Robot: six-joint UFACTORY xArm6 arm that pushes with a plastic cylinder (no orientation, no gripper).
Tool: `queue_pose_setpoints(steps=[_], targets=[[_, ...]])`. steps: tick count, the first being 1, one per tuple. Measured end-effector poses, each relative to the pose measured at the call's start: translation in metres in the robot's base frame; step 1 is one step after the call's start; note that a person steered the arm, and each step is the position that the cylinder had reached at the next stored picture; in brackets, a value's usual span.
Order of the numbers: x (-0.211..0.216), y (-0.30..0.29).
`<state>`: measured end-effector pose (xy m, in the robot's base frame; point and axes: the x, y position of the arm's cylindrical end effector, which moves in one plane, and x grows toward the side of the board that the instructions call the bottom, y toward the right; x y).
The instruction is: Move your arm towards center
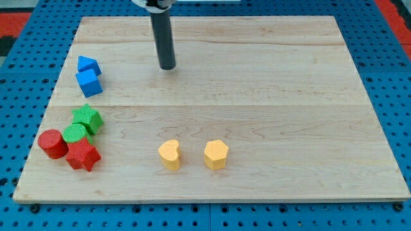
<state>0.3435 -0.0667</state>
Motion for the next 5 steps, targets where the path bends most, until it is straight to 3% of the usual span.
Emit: queue_pose_setpoints(steps=[5], targets=[[-0.001,0.079]])
